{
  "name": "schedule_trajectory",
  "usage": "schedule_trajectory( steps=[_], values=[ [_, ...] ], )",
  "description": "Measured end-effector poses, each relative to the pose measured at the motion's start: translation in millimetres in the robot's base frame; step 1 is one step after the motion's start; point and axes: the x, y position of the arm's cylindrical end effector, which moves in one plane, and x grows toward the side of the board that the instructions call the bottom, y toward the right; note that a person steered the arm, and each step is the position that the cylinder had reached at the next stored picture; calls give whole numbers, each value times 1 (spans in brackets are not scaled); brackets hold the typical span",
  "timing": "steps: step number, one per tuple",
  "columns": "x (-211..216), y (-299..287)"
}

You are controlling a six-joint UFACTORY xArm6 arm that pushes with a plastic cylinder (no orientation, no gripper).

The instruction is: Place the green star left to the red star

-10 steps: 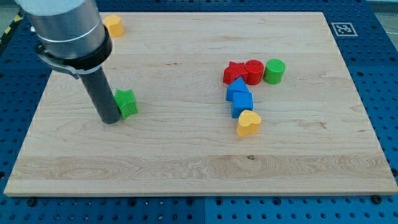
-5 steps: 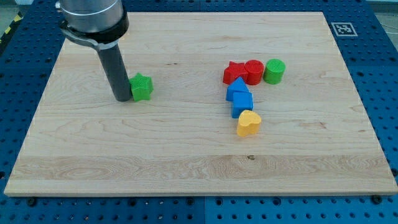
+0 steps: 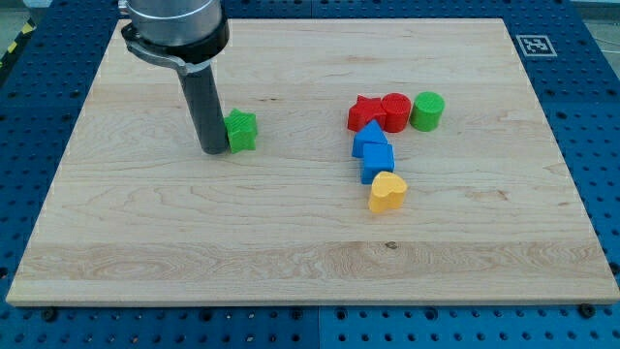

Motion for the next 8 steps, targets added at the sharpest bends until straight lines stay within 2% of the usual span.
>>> schedule_trajectory(
  steps=[5,8],
  values=[
    [-18,8],
    [-8,43]
  ],
)
